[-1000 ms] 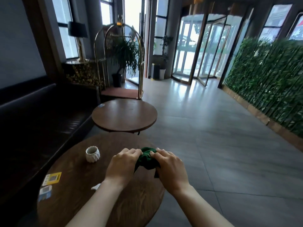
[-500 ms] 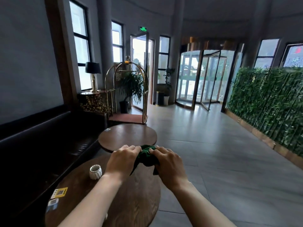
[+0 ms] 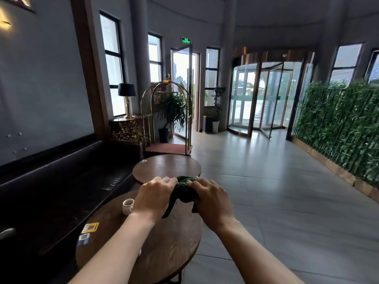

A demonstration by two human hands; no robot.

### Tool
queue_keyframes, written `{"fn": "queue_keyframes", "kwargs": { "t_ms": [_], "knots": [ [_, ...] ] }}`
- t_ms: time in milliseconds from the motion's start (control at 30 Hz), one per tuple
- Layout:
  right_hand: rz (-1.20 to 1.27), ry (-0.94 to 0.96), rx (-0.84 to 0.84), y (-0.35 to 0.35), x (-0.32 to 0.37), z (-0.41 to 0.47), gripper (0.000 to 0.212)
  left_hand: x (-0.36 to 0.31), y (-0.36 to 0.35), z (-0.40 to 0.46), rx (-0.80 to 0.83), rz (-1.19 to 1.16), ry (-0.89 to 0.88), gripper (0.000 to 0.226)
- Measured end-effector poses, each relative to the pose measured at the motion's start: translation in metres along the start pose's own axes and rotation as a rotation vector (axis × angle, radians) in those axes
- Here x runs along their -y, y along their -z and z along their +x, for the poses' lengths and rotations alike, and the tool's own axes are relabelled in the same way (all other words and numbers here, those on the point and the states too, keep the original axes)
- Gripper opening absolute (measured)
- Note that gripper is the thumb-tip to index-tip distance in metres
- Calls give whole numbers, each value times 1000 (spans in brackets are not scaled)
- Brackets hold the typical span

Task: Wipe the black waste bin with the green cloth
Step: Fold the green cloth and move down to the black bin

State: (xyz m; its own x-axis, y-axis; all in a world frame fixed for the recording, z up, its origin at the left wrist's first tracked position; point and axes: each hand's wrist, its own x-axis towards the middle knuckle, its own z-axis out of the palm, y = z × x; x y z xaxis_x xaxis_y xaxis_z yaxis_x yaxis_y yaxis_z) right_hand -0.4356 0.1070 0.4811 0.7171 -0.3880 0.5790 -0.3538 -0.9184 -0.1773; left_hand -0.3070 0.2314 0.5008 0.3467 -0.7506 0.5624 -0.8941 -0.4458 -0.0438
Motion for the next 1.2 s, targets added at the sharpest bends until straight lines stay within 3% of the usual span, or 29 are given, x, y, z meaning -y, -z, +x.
{"fn": "queue_keyframes", "kwargs": {
  "t_ms": [300, 700, 1000, 1133, 1200],
  "knots": [
    [-84, -40, 20, 4, 23, -18, 54, 10, -1, -20, -22, -39, -55, 15],
    [-130, -141, 145, -44, 68, -71, 48, 40, -50, -89, 87, -133, -113, 16],
    [-98, -166, 187, -72, 62, -107, 48, 34, -74, -120, 105, -125, -149, 29],
    [-83, -191, 212, -89, 48, -125, 51, 23, -93, -132, 112, -119, -158, 13],
    [-68, -204, 241, -99, 41, -137, 53, 16, -106, -142, 140, -171, -143, 30]
  ]
}}
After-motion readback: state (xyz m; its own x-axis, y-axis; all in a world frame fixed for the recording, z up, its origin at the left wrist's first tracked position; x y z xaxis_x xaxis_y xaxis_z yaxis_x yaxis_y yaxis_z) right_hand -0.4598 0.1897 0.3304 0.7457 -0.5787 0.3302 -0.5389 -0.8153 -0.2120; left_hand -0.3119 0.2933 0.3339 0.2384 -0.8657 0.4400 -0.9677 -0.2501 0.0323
